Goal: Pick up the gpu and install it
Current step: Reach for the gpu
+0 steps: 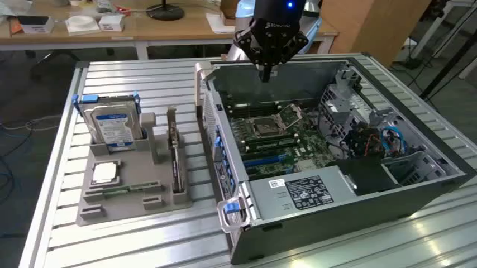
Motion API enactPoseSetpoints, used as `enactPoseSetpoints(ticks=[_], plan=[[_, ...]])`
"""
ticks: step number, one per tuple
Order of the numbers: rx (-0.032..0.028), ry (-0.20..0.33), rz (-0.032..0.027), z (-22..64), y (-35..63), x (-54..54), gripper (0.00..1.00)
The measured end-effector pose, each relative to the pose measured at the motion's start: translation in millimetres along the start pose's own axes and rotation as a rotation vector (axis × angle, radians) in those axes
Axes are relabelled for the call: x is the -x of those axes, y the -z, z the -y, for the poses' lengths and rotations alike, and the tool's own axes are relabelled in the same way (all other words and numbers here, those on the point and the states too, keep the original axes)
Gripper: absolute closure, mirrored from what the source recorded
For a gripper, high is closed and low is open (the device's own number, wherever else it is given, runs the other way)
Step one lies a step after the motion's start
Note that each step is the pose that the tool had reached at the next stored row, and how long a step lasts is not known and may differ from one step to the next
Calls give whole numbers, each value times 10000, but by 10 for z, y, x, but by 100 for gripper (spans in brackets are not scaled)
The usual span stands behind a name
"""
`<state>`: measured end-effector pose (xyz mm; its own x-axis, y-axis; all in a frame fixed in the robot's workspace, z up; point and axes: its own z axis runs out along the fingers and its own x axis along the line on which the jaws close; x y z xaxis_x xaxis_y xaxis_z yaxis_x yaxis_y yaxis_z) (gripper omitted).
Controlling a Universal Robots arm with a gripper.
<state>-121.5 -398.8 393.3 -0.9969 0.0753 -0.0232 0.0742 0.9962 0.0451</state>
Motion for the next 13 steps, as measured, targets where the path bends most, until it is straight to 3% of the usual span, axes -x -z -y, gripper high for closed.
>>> enactPoseSetpoints(ticks=[13], plan=[[0,0,1,3,-2,-43,89]])
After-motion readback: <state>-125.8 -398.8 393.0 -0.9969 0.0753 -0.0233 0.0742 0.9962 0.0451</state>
